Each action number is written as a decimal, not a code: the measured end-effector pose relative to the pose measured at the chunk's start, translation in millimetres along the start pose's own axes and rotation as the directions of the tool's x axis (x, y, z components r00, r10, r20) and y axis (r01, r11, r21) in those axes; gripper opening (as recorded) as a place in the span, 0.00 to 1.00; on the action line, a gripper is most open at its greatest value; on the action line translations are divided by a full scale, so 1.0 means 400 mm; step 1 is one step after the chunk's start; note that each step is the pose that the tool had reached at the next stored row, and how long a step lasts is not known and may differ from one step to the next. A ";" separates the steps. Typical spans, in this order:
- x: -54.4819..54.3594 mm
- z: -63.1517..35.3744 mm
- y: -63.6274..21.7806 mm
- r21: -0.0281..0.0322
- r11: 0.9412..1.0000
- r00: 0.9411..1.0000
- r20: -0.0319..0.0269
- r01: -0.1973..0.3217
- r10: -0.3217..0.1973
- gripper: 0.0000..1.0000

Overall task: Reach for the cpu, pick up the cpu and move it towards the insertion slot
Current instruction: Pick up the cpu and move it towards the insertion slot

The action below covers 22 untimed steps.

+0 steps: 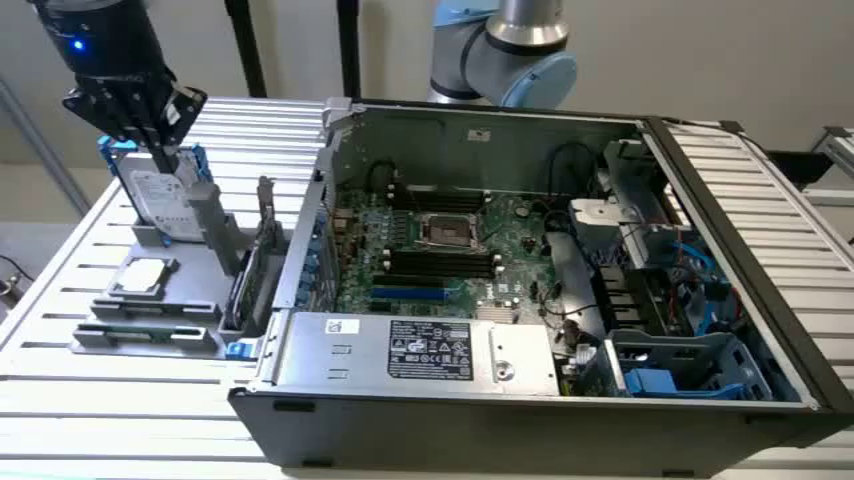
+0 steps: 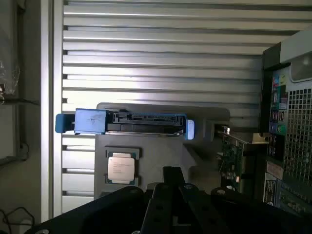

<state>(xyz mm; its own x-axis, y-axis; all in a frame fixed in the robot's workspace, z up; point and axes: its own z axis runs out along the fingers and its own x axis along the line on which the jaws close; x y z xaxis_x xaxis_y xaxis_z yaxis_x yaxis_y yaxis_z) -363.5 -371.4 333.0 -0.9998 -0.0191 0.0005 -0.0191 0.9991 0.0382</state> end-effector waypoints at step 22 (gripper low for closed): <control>0.094 0.003 -0.036 0.000 1.000 1.000 0.001 0.000 0.000 0.11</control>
<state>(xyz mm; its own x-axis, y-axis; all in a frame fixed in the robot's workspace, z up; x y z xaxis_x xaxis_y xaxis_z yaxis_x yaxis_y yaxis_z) -400.8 -386.4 331.4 -0.9998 -0.0192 -0.0002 -0.0192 0.9991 0.0382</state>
